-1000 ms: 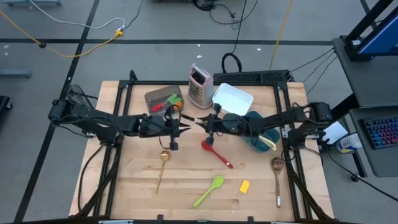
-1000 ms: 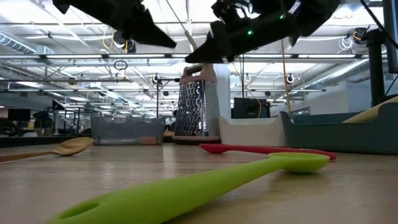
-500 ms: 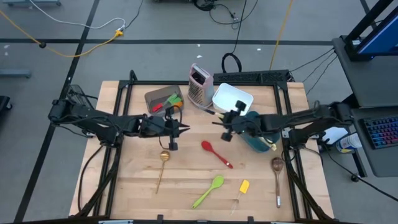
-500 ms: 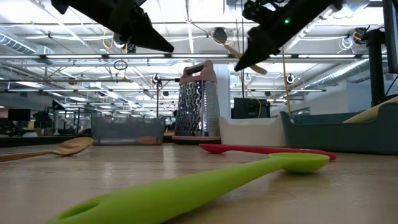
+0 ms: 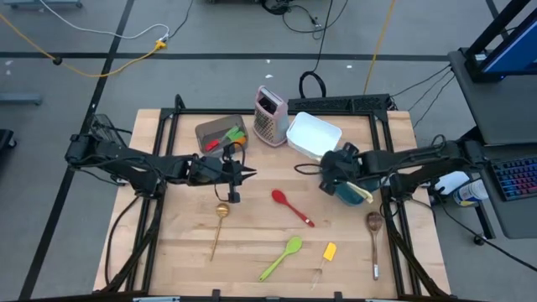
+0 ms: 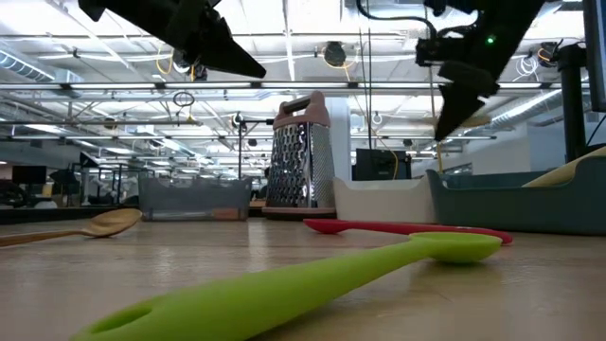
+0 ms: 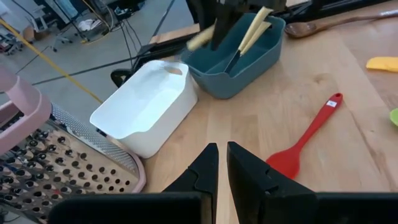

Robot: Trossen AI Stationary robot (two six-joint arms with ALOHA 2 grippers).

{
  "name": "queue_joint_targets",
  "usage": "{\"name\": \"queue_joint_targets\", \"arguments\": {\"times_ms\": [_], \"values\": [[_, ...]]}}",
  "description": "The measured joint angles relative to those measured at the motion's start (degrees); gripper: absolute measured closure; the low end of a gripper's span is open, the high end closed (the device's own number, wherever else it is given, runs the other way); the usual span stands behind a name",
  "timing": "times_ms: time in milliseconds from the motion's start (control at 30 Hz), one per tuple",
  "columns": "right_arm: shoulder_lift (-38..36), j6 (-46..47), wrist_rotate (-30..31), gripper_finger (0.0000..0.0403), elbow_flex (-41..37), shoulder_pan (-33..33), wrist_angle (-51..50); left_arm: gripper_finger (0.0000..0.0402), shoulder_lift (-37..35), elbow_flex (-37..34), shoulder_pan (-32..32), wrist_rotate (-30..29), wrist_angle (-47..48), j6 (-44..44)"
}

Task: Pick & Place Kitchen Items
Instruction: Put the yellow table knife into the blue bin

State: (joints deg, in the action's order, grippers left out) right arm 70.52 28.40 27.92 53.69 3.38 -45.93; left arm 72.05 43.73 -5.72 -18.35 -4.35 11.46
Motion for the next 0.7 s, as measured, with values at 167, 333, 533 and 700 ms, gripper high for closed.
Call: {"name": "queue_joint_targets", "arguments": {"times_ms": [167,333,533,700], "values": [[-0.04,8.05,-9.09,0.0343,0.00,-0.02,-10.94,0.0364,0.00,0.00,0.00,0.04,-0.61,0.24],[-0.06,15.85,-13.08,0.0343,0.03,0.12,-19.73,0.0364,0.00,0.00,0.00,0.09,-1.56,0.35],[-0.09,20.32,-17.47,0.0343,0.04,0.07,-30.70,0.0364,0.00,0.00,0.00,0.22,-1.92,0.35],[-0.04,22.55,-25.26,0.0344,0.04,0.10,-37.26,0.0364,0.00,0.00,0.00,0.22,-1.93,0.63]]}}
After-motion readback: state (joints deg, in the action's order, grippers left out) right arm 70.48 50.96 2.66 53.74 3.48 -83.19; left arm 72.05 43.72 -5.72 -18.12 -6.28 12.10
